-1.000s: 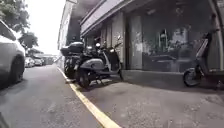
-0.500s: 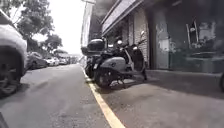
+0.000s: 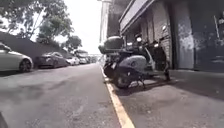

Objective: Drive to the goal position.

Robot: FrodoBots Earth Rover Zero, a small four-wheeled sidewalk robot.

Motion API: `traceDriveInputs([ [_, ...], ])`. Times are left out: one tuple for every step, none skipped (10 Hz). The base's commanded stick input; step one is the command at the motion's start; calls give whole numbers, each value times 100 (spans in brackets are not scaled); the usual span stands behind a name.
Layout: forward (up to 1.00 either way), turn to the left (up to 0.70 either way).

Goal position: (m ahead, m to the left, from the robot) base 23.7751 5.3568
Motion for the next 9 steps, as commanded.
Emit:
traceDriveInputs([
  [0, 45],
  [0, 45],
  [0, 45],
  [0, 45],
  [0, 45],
  [0, 45],
  [0, 45],
  [0, 45],
  [0, 44],
])
